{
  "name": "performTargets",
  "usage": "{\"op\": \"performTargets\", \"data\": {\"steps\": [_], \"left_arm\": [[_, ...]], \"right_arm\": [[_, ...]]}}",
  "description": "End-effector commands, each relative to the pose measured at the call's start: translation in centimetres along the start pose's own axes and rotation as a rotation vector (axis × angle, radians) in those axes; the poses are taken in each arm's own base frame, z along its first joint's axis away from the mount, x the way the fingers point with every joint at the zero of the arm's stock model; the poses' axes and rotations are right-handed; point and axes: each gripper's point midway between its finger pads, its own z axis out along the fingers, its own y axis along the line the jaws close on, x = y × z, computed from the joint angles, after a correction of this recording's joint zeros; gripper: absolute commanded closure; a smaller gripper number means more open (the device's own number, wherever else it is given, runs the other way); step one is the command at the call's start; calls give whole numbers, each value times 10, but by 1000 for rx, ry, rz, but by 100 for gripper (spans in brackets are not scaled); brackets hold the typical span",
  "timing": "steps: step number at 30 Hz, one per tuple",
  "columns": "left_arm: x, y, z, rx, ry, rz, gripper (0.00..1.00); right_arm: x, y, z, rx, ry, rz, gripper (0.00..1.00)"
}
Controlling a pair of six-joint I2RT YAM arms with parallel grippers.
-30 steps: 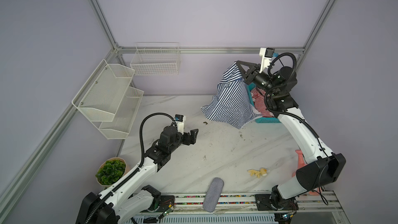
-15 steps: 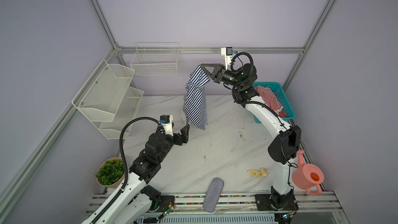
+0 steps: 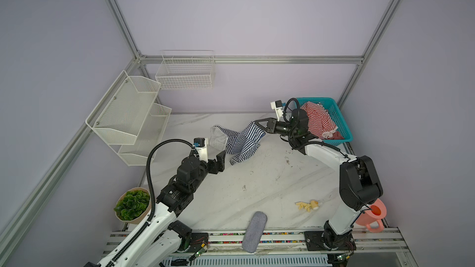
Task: Fold and stack tank tops
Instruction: Place the tank top at the top-center of the table.
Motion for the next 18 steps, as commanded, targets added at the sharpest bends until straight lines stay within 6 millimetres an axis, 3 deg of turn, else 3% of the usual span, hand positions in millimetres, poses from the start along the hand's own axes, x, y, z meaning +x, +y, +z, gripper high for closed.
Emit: {"op": "performTargets", "data": {"steps": [1, 7, 11, 14, 18], "left_arm": [[-38, -11, 2, 5, -51, -10, 10], [-9, -15, 48, -19, 94, -21, 12], [17, -11, 85, -73, 217, -3, 18], [38, -7, 112, -119, 311, 27, 22], [62, 4, 144, -211, 418, 53, 29]], "right_arm": [[-4, -50, -25, 206, -11, -6, 100], [-21, -133, -41, 499, 0, 39, 100], [-19, -168, -39, 608, 45, 36, 100], [-14, -179, -37, 627, 70, 42, 74], [-11, -172, -46, 640, 65, 3, 57]]}}
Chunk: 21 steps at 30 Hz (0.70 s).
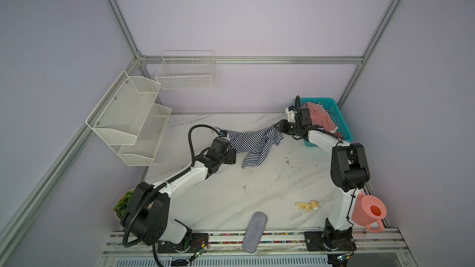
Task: Fold and stack tank tops
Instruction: Place the tank top at the top-center of the table.
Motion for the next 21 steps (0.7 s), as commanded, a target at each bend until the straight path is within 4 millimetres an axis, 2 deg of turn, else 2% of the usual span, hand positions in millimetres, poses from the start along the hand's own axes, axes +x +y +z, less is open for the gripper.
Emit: {"op": "performTargets", "data": {"steps": [1, 4, 11, 14, 17, 21], "left_arm": [[-35, -3, 6, -58, -19, -15, 29], [-37, -7, 26, -76, 16, 18, 31], [-32, -8, 71, -118, 80, 59, 34], [-31, -5, 85, -135, 99, 61, 37], [-30, -1, 92, -142, 109, 57, 40], [-33, 1, 96, -139, 108, 53, 46]], "right_arm": [[1, 0, -17, 46, -13, -61, 55], [8, -4, -29, 71, -28, -67, 52], [46, -21, -46, 145, 7, -73, 50], [59, -15, -51, 106, 2, -83, 50], [71, -17, -42, 105, 37, -101, 50], [83, -27, -18, 125, 101, -127, 51]]}}
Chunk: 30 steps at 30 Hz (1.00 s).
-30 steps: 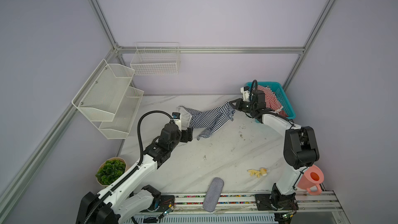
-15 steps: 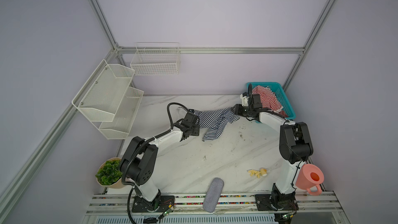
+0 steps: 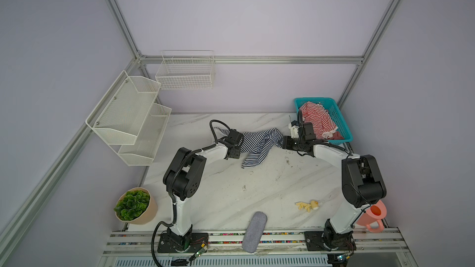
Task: Fold and stack tank tops
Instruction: Place the tank top at the top-center of the table, then smooth out the tank top at the center of the table.
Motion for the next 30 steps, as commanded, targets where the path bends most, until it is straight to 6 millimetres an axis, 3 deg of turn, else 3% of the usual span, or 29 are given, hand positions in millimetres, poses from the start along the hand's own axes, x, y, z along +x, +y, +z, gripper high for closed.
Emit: {"op": "performTargets", "data": {"steps": [1, 9, 15, 18, 21, 23, 26, 30], "left_arm": [[-47, -2, -16, 17, -101, -24, 47], [-43, -4, -6, 24, -78, -17, 60], [-44, -6, -7, 40, -76, -21, 75], [-46, -6, -11, 47, -82, -22, 86], [-49, -5, -17, 51, -85, -15, 99], [-51, -5, -21, 52, -89, -8, 100], [-54, -3, -30, 50, -90, 9, 100], [-60, 4, -48, 31, -96, 32, 100]], "right_arm": [[2, -4, 22, 16, 26, -58, 51], [1, -37, 56, 154, 87, -83, 51], [5, -49, 75, 185, 118, -90, 52], [13, -52, 83, 182, 147, -80, 63], [17, -54, 85, 187, 159, -81, 85], [16, -54, 83, 191, 160, -86, 99], [9, -50, 74, 196, 149, -83, 100], [-15, -34, 50, 178, 92, -121, 100]]}}
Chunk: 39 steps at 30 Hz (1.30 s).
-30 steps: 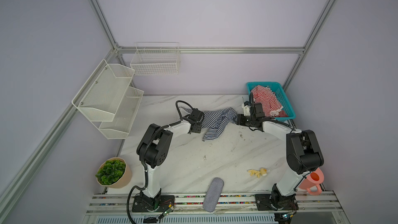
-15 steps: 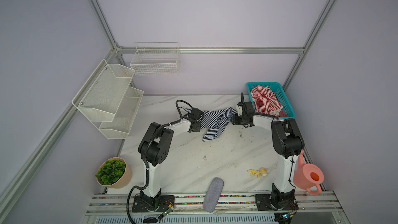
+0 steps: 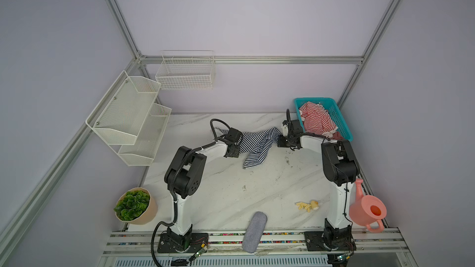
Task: Fold and stack tank tops
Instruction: Smooth out the tank top at the center of the table.
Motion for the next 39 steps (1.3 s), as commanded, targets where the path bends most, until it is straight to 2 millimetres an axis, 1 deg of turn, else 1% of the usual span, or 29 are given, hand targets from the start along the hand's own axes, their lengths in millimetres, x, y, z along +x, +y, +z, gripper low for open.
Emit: {"op": "performTargets", "data": {"steps": [1, 4, 9, 13, 16, 18, 20, 22, 24, 25, 27, 32, 33, 35, 36, 38, 39], "left_arm": [[-55, 5, -54, 13, -131, 4, 100], [-57, 10, -72, 10, -129, 20, 100], [-56, 15, -104, 25, -119, 33, 100], [-54, 22, -138, 37, -135, 53, 100], [-54, 22, -164, 72, -164, 83, 100], [-52, 21, -177, 102, -186, 109, 100], [-49, 24, -187, 102, -194, 117, 100], [-46, 28, -187, 83, -186, 133, 100], [-41, 33, -178, 49, -155, 151, 99], [-38, 34, -170, 35, -127, 156, 99], [-35, 35, -152, 8, -76, 152, 99], [-24, 29, -89, -21, 68, 195, 98], [-26, 28, -79, -16, 84, 192, 97], [-28, 31, -57, -9, 126, 170, 91], [-32, 33, -49, -6, 135, 151, 85], [-41, 40, -39, 1, 137, 108, 71], [-47, 43, -39, 5, 132, 83, 60]], "right_arm": [[-14, 8, -34, 8, -23, -35, 100], [-30, 17, -62, -11, -82, -42, 100], [-49, 41, -108, -88, -159, -56, 100], [-61, 55, -149, -132, -232, -73, 100], [-68, 65, -177, -162, -285, -74, 100], [-69, 71, -190, -186, -306, -73, 100], [-69, 75, -198, -207, -312, -71, 100], [-65, 76, -196, -220, -299, -68, 100], [-61, 72, -187, -207, -280, -63, 100], [-57, 70, -179, -203, -258, -58, 100], [-52, 69, -161, -213, -217, -50, 100], [-39, 64, -105, -240, -106, -30, 100], [-37, 62, -95, -238, -88, -25, 100], [-34, 58, -73, -236, -55, -15, 100], [-33, 55, -63, -234, -41, -9, 100], [-32, 52, -47, -233, -17, 6, 100], [-31, 49, -40, -231, -8, 15, 100]]}}
